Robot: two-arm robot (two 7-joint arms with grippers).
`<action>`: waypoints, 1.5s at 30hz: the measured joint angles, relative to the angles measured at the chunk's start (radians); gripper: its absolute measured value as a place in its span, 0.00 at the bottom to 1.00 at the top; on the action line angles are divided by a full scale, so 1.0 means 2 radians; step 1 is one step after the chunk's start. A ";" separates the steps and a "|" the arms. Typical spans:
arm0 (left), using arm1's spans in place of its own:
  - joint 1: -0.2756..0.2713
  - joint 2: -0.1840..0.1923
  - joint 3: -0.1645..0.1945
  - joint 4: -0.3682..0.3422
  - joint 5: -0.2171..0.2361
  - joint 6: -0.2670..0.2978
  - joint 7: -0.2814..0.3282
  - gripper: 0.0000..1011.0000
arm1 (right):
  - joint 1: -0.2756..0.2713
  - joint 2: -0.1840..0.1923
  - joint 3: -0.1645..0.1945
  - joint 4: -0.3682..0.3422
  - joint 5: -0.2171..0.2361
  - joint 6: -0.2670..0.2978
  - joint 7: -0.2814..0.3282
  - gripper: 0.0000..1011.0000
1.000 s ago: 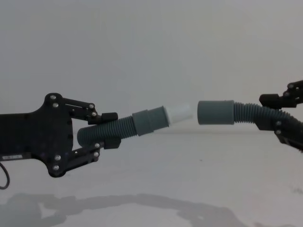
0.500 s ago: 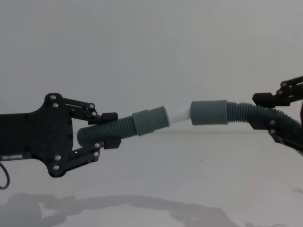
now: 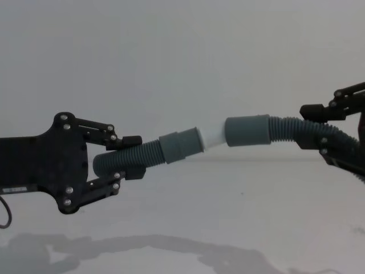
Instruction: Use both hands to pick up one end of the pipe from the table, align the ends, and insert them.
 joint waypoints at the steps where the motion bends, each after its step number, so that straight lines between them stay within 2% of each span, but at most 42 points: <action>1: 0.000 0.000 0.000 0.000 0.000 0.000 0.000 0.30 | 0.001 -0.001 0.000 0.000 -0.001 0.001 0.002 0.25; 23: 0.000 0.000 0.000 0.000 0.000 0.000 0.000 0.30 | 0.009 -0.015 0.002 0.003 -0.005 0.013 0.015 0.25; 45: 0.000 0.000 0.000 0.000 0.000 0.000 0.000 0.30 | 0.010 -0.019 0.004 0.004 -0.005 0.015 0.017 0.25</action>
